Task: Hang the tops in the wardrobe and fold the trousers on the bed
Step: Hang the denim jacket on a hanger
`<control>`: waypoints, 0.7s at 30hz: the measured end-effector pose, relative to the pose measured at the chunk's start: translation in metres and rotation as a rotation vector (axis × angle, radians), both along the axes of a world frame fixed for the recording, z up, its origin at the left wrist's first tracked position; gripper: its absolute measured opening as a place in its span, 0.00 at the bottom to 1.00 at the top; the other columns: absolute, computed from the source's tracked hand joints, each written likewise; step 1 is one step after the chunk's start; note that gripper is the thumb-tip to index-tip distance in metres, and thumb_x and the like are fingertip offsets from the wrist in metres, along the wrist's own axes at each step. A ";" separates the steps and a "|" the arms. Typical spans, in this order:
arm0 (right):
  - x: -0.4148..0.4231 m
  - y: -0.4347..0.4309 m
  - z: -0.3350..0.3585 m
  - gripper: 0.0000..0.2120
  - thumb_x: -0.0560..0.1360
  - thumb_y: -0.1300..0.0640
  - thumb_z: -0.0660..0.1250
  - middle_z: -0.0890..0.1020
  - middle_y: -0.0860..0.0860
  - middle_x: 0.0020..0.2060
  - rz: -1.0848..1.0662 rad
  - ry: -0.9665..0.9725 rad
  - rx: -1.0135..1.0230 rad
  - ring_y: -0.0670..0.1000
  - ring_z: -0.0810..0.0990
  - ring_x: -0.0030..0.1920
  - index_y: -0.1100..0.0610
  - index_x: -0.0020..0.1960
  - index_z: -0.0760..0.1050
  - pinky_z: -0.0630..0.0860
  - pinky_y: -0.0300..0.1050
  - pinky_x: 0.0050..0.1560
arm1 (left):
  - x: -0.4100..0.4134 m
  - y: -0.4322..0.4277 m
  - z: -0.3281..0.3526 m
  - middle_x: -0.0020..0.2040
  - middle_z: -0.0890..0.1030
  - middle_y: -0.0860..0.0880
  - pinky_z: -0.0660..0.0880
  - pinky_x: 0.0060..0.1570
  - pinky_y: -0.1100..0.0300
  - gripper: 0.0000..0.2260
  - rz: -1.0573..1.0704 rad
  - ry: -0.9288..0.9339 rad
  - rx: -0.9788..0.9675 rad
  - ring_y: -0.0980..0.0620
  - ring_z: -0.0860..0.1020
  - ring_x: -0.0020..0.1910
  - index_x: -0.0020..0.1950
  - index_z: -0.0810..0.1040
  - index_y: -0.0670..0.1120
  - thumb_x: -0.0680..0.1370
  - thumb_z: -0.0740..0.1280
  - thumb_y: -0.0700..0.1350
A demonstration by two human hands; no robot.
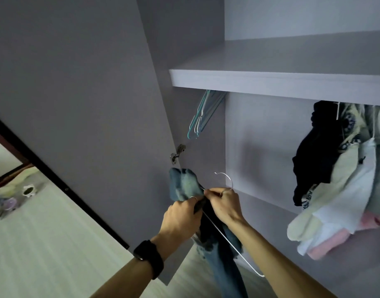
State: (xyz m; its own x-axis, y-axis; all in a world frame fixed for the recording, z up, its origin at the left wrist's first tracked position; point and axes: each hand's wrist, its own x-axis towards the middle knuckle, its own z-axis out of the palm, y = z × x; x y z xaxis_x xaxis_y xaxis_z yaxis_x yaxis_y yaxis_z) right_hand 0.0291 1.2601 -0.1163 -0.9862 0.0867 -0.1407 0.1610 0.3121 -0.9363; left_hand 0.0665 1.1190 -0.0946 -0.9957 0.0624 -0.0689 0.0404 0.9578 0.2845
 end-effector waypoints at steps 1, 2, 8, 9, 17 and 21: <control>0.002 0.006 0.000 0.07 0.76 0.53 0.71 0.86 0.45 0.36 -0.016 0.020 -0.031 0.45 0.82 0.37 0.52 0.44 0.87 0.72 0.29 0.37 | -0.002 -0.003 0.001 0.54 0.82 0.44 0.78 0.50 0.50 0.16 0.010 0.006 0.020 0.37 0.79 0.52 0.68 0.73 0.57 0.80 0.59 0.51; 0.005 0.012 0.000 0.05 0.75 0.53 0.72 0.86 0.43 0.37 -0.028 0.039 -0.063 0.42 0.83 0.39 0.51 0.44 0.87 0.73 0.30 0.41 | -0.004 -0.005 0.001 0.53 0.82 0.44 0.78 0.51 0.49 0.17 0.008 0.007 0.045 0.37 0.79 0.52 0.69 0.71 0.57 0.80 0.60 0.52; 0.031 0.027 -0.002 0.10 0.75 0.60 0.73 0.85 0.46 0.33 0.039 0.093 -0.204 0.42 0.82 0.37 0.51 0.37 0.87 0.75 0.36 0.41 | -0.013 -0.005 0.005 0.47 0.83 0.56 0.80 0.51 0.52 0.19 -0.232 -0.184 0.241 0.53 0.82 0.47 0.65 0.73 0.59 0.77 0.64 0.64; 0.032 0.030 0.000 0.09 0.75 0.60 0.73 0.85 0.50 0.33 0.053 0.092 -0.209 0.44 0.81 0.37 0.52 0.36 0.87 0.75 0.41 0.40 | -0.016 -0.005 0.012 0.46 0.83 0.59 0.80 0.49 0.54 0.17 -0.283 -0.074 0.182 0.55 0.82 0.46 0.61 0.77 0.60 0.77 0.63 0.66; 0.015 0.060 0.037 0.05 0.75 0.62 0.73 0.85 0.45 0.33 0.107 0.173 -0.289 0.39 0.80 0.36 0.59 0.42 0.87 0.72 0.34 0.43 | -0.096 -0.015 0.053 0.43 0.83 0.50 0.77 0.50 0.51 0.28 -0.784 0.685 -0.386 0.44 0.83 0.45 0.48 0.84 0.50 0.84 0.49 0.64; 0.004 0.068 0.049 0.06 0.75 0.51 0.74 0.84 0.43 0.38 -0.106 0.353 0.002 0.40 0.79 0.39 0.52 0.49 0.85 0.73 0.39 0.45 | -0.117 0.002 0.081 0.34 0.81 0.50 0.79 0.34 0.54 0.23 -0.800 0.751 -0.502 0.44 0.82 0.32 0.44 0.84 0.49 0.82 0.55 0.60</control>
State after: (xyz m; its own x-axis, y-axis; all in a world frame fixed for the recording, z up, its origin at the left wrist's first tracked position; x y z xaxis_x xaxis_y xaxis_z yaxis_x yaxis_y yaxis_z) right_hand 0.0328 1.3277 -0.0676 -0.9595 0.1911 0.2071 -0.1404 0.3132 -0.9393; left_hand -0.0505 1.1213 -0.0133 -0.4896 0.8123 0.3170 0.6685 0.5831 -0.4616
